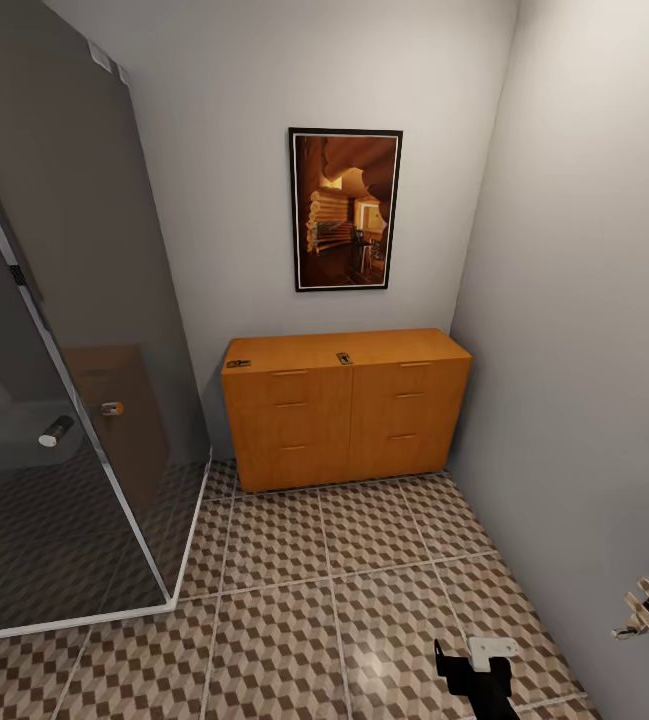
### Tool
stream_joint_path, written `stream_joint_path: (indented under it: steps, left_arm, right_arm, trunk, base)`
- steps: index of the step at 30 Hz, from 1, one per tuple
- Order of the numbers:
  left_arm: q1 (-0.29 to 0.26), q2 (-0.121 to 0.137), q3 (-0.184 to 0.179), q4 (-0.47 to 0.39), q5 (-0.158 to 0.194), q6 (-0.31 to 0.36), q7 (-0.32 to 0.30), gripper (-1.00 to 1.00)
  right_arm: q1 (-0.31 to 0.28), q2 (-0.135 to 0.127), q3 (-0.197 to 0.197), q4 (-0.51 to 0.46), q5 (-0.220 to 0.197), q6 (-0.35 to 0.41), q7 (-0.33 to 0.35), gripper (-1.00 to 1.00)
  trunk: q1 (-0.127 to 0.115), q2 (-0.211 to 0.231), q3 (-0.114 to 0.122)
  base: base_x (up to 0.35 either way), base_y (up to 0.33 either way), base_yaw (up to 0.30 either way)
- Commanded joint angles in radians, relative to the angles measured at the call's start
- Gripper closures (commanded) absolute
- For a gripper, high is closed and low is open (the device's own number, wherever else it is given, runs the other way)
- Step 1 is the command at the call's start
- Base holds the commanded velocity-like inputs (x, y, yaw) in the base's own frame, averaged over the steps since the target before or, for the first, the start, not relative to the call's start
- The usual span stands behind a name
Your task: Take the four mousetraps from the cabinet in the bathroom and place them on the bathroom floor. Make sure all four end up on the same floor surface, and ensure that at least two of them are either under or directly next to the same bathroom sink.
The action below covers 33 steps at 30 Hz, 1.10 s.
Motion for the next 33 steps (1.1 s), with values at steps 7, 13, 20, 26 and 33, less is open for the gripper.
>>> stream_joint_path:
  steps: [7, 13, 20, 26, 33]
  left_arm:
    - [-0.002, -0.001, -0.005, 0.004, -0.002, -0.006, 0.006, -1.00]
    - [-0.002, -0.001, -0.005, 0.004, -0.002, -0.006, 0.006, -1.00]
    - [-0.002, -0.001, -0.005, 0.004, -0.002, -0.006, 0.006, -1.00]
    - [-0.003, -0.001, -0.005, 0.004, -0.002, -0.006, 0.006, -1.00]
    - [-0.002, -0.001, -0.005, 0.004, -0.004, -0.003, 0.009, -1.00]
  right_arm:
    - [-0.001, 0.006, 0.011, -0.007, -0.008, -0.008, 0.001, -1.00]
    - [-0.001, 0.011, 0.018, -0.031, -0.005, 0.019, -0.014, -1.00]
    - [-0.001, 0.010, 0.022, -0.282, -0.004, 0.286, -0.064, -1.00]
    - [-0.001, 0.009, 0.023, -0.525, -0.004, 0.514, -0.102, -1.00]
    - [-0.001, 0.009, 0.023, -0.674, -0.004, 0.608, -0.126, -1.00]
  trunk:
    - [0.001, -0.002, -0.002]
    - [0.001, -0.002, -0.002]
    - [0.001, -0.002, -0.002]
    - [0.001, -0.002, -0.002]
    - [0.001, -0.002, -0.002]
  base:
    - [0.000, 0.000, 0.000]
    - [0.000, 0.000, 0.000]
    - [0.000, 0.000, 0.000]
    - [0.000, 0.000, 0.000]
    - [0.000, 0.000, 0.000]
